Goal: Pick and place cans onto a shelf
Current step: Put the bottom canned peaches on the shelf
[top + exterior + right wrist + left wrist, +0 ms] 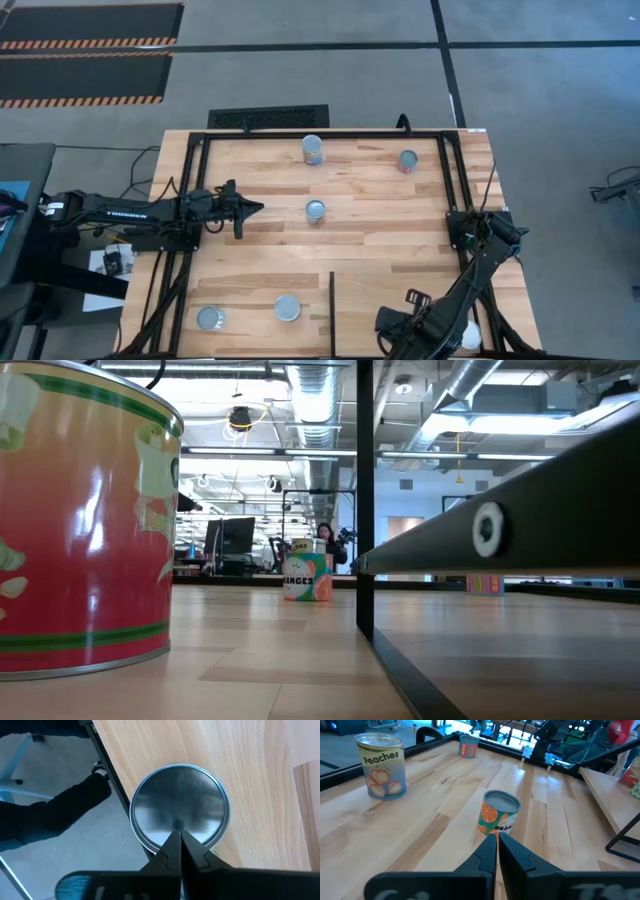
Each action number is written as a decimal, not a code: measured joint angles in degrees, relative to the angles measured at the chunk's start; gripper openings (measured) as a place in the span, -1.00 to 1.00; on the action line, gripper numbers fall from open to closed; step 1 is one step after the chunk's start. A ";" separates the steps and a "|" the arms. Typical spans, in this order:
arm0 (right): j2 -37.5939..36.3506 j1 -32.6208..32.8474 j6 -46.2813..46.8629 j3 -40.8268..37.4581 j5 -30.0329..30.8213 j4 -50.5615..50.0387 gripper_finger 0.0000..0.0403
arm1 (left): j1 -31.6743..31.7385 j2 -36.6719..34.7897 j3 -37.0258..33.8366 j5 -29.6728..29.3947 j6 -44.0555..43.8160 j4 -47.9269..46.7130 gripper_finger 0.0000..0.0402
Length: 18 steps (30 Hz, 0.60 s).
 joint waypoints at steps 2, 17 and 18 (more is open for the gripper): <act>0.00 -0.02 0.00 0.00 -0.04 -0.35 -0.96 | 0.00 0.00 0.00 0.07 0.00 0.00 -0.97; 0.00 -0.35 0.33 0.00 -2.14 -1.37 -0.96 | 0.00 0.00 0.02 0.12 -0.37 0.00 -0.97; 0.00 -0.35 0.26 0.00 -2.14 -1.37 -0.96 | 0.00 0.00 0.00 0.13 -0.39 0.00 -0.97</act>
